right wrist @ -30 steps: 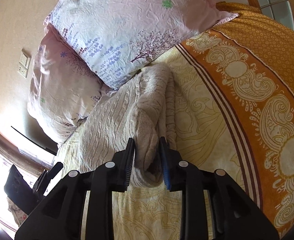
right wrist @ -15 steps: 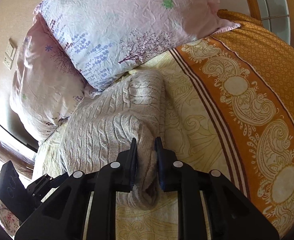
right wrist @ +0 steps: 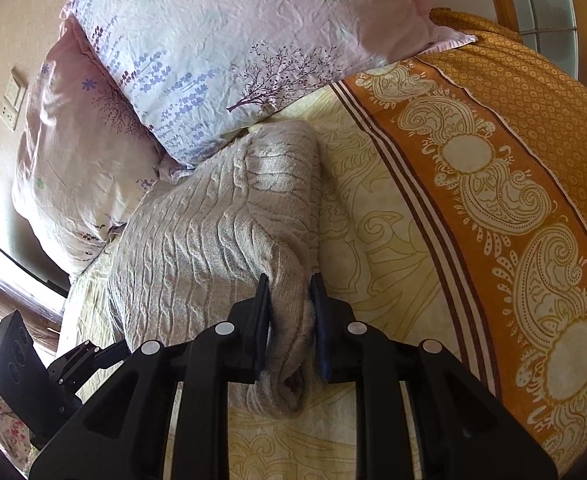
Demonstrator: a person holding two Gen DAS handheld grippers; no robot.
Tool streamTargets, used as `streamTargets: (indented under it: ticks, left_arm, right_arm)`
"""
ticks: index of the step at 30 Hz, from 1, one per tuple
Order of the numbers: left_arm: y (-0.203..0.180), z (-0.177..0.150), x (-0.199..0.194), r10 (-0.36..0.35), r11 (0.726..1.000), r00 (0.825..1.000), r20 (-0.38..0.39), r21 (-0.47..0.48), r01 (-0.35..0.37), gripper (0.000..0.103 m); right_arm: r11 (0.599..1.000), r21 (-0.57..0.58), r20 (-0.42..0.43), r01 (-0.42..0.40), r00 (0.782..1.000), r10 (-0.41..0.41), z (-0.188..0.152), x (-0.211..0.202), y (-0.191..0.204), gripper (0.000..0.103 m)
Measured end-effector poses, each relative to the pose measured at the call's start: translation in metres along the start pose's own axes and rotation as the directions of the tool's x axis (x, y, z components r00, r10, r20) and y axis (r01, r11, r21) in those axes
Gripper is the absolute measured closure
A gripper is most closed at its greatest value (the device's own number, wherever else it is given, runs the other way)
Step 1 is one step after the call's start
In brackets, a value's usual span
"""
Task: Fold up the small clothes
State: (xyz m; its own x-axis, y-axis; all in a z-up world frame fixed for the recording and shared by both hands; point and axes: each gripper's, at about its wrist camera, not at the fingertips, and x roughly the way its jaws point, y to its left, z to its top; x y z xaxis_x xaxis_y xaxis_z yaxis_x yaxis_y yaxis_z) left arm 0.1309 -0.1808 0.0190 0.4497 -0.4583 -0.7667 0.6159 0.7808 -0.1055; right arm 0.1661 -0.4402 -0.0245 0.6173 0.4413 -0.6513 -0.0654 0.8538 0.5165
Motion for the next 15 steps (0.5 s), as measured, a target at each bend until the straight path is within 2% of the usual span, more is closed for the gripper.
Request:
streamTargets:
  ticks: [7, 11, 13, 15]
  left_arm:
    - [-0.002, 0.002, 0.001, 0.014, 1.000, 1.000, -0.006, -0.001, -0.014, 0.053]
    - [-0.004, 0.004, 0.000, 0.025, 1.000, 1.000, -0.011, 0.003, -0.025, 0.052]
    - [-0.006, 0.004, 0.000, 0.027, 1.000, 1.000, -0.015, 0.009, -0.026, 0.047]
    - [-0.009, 0.004, -0.003, 0.033, 0.999, 0.999, -0.019, 0.020, -0.032, 0.045]
  right_arm:
    - [1.000, -0.018, -0.002, 0.020, 1.000, -0.020, -0.001, 0.000, 0.003, 0.081]
    - [1.000, -0.008, -0.012, 0.021, 1.000, -0.021, -0.002, -0.001, 0.000, 0.075]
    - [1.000, 0.002, -0.023, 0.009, 1.000, -0.009, -0.002, -0.005, -0.001, 0.074]
    - [0.999, 0.030, -0.017, -0.040, 0.999, 0.041, 0.001, -0.013, -0.003, 0.073]
